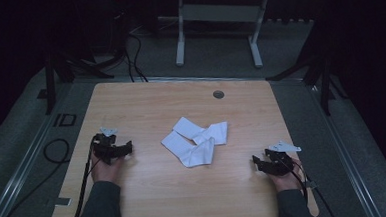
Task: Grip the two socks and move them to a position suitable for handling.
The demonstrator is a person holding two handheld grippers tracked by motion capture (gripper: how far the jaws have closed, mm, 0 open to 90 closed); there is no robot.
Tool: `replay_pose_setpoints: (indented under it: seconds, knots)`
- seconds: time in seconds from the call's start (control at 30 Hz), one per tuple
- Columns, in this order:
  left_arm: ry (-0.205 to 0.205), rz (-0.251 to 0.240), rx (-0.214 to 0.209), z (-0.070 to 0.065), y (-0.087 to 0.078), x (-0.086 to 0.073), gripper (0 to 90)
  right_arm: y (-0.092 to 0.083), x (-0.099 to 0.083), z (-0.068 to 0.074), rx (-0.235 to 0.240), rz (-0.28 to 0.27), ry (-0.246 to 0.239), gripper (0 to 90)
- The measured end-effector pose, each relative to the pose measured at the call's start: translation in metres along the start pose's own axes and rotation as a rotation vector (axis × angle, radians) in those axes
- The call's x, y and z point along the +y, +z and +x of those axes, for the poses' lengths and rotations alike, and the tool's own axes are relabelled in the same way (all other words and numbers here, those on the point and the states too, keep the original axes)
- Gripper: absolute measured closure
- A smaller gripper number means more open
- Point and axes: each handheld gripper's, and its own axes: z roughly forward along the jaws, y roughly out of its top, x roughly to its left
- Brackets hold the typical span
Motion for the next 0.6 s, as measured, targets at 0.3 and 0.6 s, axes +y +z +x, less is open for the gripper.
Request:
replay_pose_setpoints:
  seconds: [0.3, 0.6]
  knots:
    - [-0.006, -0.003, 0.004, 0.000, 0.000, 0.000, 16.1, 0.000, 0.000, 0.000, 0.000, 0.000, 0.001, 37.1]
    - [-0.005, 0.035, -0.002, -0.003, -0.016, 0.004, 57.4, 0.000, 0.000, 0.000, 0.000, 0.001, 0.001, 36.5]
